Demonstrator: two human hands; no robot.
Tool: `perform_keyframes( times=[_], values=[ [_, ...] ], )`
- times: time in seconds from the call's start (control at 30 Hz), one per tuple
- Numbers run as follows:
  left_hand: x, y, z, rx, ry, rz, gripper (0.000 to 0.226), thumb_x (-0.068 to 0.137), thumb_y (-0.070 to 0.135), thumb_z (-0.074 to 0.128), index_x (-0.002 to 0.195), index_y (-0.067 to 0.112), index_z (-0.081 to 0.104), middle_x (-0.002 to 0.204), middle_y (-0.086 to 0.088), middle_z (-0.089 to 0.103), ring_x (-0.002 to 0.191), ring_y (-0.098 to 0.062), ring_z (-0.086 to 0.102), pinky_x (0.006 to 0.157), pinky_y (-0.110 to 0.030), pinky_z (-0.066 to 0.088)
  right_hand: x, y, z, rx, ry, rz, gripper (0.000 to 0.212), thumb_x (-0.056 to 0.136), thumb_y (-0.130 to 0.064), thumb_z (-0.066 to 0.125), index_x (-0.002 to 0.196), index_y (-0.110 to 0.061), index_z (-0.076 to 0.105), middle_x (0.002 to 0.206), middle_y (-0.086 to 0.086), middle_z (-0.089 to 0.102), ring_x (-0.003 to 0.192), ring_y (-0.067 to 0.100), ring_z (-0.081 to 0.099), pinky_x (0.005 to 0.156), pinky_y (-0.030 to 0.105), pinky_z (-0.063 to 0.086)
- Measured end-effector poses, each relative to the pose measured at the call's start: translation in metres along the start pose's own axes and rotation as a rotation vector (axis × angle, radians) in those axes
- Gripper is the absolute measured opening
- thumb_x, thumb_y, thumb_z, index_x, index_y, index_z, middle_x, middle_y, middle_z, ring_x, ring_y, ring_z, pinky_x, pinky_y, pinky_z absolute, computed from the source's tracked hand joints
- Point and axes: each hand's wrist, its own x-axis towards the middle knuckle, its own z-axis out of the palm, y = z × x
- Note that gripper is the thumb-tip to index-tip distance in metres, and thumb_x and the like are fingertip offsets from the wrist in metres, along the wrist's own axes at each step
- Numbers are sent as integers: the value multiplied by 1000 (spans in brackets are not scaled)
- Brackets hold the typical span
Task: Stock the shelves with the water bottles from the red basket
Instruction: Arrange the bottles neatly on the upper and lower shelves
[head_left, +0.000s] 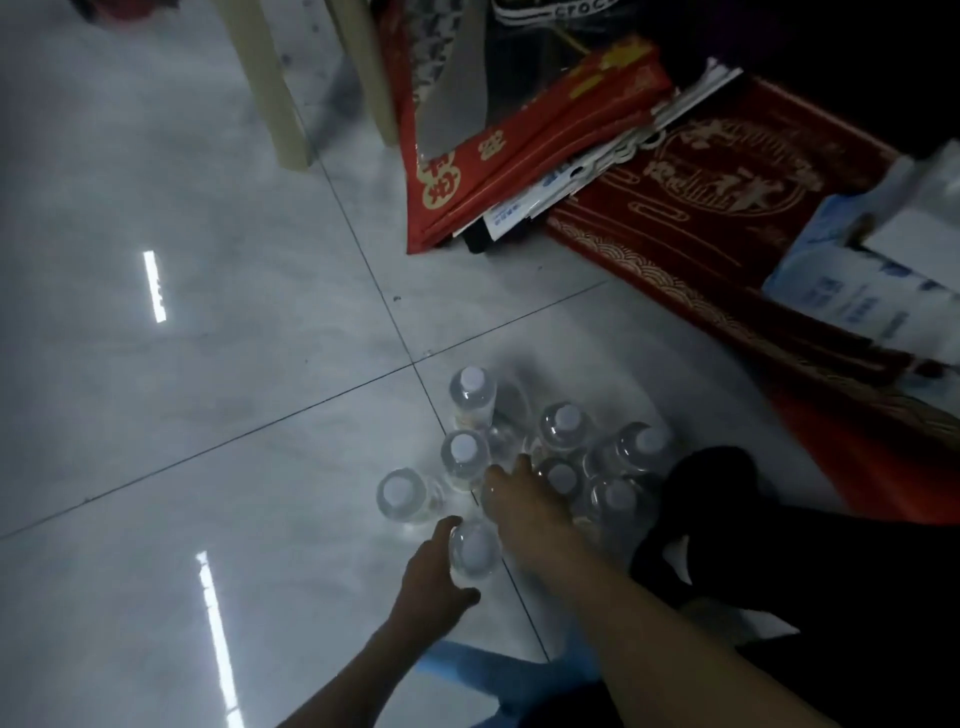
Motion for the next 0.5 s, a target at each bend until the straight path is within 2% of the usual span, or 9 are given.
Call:
perform_keyframes(
  times=[0.07,0.13,0.23,0.33,0.43,0.5],
  values=[
    [3,-6,14,-55,82,6,86,55,18,81,133,21,44,116,7,61,106,-18,60,81,-24,44,0,1,7,2,39,23,53,91,-3,57,138,-17,38,143,14,30,123,36,51,92,43,49],
    [8,-7,22,-86,142,-1,89,53,22,86,132,24,45,114,8,61,104,-14,59,80,-22,41,2,4,9,-8,92,0,51,93,-4,54,139,-19,38,143,14,33,118,35,56,88,43,52],
    [12,-7,23,-142,139,7,87,50,25,90,125,31,48,112,17,60,101,-8,58,80,-17,41,3,12,12,36,151,-7,46,94,-4,52,135,-19,41,135,11,42,109,33,61,81,40,52],
    [9,-13,16,-219,133,22,78,47,22,90,113,38,52,108,23,62,99,-8,60,78,-6,38,1,16,12,34,189,-29,45,92,-6,55,133,-21,44,129,10,48,110,31,60,81,39,51],
    [4,-17,0,-392,143,-10,80,48,9,92,115,36,56,114,16,65,103,-11,62,77,-4,42,-8,11,-2,102,255,-58,34,91,-19,59,125,-19,54,124,10,55,116,31,56,85,38,49],
    [-4,-9,-19,-538,117,-26,78,51,5,92,119,26,60,113,7,69,104,-13,64,78,-12,49,-18,8,-24,216,307,-81,26,87,-24,65,112,-18,62,117,8,62,112,31,57,85,37,51]
  ],
)
